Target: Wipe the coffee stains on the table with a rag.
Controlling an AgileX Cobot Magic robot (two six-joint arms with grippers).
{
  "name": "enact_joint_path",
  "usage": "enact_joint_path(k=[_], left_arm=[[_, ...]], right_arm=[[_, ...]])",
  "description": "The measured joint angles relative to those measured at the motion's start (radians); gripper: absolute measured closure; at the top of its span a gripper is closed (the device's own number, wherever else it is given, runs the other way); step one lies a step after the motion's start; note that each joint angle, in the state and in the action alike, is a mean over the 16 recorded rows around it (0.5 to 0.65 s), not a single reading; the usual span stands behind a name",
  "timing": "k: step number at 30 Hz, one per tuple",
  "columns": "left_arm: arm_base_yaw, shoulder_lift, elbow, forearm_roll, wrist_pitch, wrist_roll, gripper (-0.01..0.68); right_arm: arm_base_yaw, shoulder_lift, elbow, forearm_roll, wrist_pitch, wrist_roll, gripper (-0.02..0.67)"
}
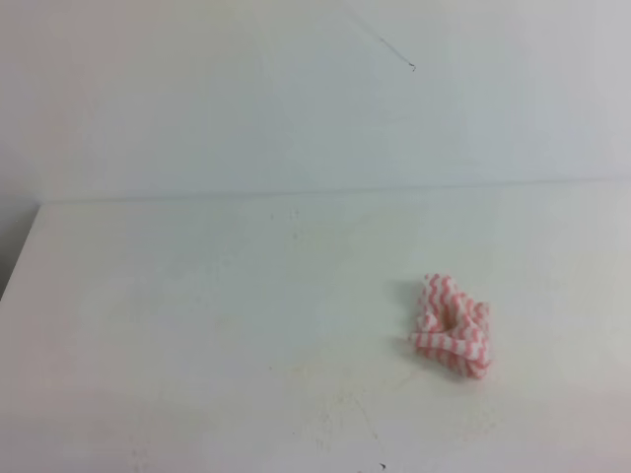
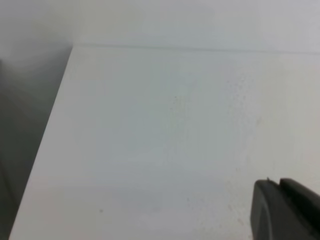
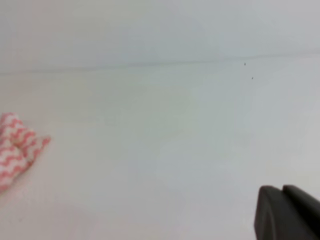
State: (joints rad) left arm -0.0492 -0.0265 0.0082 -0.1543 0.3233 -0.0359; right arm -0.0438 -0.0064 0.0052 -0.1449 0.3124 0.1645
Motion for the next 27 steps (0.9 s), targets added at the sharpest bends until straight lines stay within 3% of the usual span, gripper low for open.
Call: enact_joint_path(k=[8, 27], left_arm=[[0.000, 0.000, -0.005, 0.000, 0.003, 0.001, 0.673], [0.000, 0.002, -0.003, 0.000, 0.002, -0.001, 0.673]], right_arm=[[0.004, 0.000, 0.000, -0.018, 0.001, -0.101, 0.651], [-0.004, 0.000, -0.002, -0.018, 0.001, -0.050, 0.651]])
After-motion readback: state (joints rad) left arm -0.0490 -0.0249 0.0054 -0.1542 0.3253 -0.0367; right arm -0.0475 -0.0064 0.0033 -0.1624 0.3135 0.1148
